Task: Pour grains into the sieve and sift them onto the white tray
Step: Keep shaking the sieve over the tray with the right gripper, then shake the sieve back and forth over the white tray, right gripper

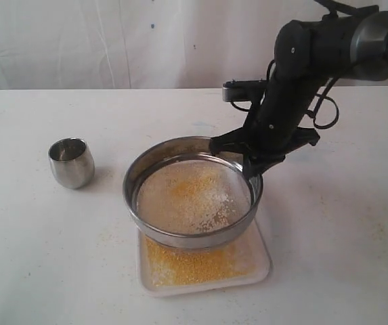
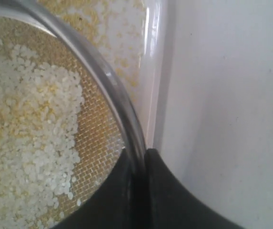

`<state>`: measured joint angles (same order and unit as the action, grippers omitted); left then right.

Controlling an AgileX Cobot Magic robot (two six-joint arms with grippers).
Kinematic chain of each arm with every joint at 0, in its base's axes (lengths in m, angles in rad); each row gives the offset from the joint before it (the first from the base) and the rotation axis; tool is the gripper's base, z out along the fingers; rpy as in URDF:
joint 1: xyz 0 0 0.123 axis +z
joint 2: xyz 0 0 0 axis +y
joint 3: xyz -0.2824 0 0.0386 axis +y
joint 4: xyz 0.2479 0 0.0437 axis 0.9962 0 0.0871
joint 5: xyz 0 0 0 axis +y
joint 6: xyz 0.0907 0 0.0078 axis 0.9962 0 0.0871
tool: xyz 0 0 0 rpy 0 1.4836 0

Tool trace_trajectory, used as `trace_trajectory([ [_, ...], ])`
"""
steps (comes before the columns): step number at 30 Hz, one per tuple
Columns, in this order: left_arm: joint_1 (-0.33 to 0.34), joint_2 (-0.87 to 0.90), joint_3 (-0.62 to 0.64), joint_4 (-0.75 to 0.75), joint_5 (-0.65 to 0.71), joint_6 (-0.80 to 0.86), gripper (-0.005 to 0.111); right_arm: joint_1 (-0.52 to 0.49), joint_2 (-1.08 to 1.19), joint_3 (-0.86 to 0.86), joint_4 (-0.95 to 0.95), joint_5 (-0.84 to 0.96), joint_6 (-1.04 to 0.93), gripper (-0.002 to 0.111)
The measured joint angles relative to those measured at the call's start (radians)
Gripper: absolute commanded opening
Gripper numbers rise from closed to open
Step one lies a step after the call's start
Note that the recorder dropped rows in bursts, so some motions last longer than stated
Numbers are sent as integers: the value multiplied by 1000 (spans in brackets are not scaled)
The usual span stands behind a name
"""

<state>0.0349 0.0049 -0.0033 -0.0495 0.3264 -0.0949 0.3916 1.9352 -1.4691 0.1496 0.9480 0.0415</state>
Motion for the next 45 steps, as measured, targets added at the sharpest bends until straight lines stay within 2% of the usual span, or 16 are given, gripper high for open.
trace_trajectory([
  [4, 0, 0, 0, 0, 0, 0, 0, 0, 8, 0, -5, -121, 17, 0],
  [8, 0, 0, 0, 0, 0, 0, 0, -2, 8, -1, 9, 21, 33, 0],
  [13, 0, 0, 0, 0, 0, 0, 0, 3, 21, 0, -20, -87, 40, 0],
  [18, 0, 0, 0, 0, 0, 0, 0, -2, 23, 0, 7, 62, 59, 0],
  [22, 0, 0, 0, 0, 0, 0, 0, 2, 34, 2, 5, -47, 75, 0],
  [27, 0, 0, 0, 0, 0, 0, 0, -2, 29, 1, 28, 59, 89, 0],
  [31, 0, 0, 0, 0, 0, 0, 0, 5, 28, -1, -30, -83, 98, 0],
  [36, 0, 0, 0, 0, 0, 0, 0, -3, 18, -1, -42, 75, 117, 0],
  [41, 0, 0, 0, 0, 0, 0, 0, 0, 32, 2, -126, -98, 114, 0],
  [45, 0, 0, 0, 0, 0, 0, 0, -2, 30, -2, -132, 27, 122, 0],
])
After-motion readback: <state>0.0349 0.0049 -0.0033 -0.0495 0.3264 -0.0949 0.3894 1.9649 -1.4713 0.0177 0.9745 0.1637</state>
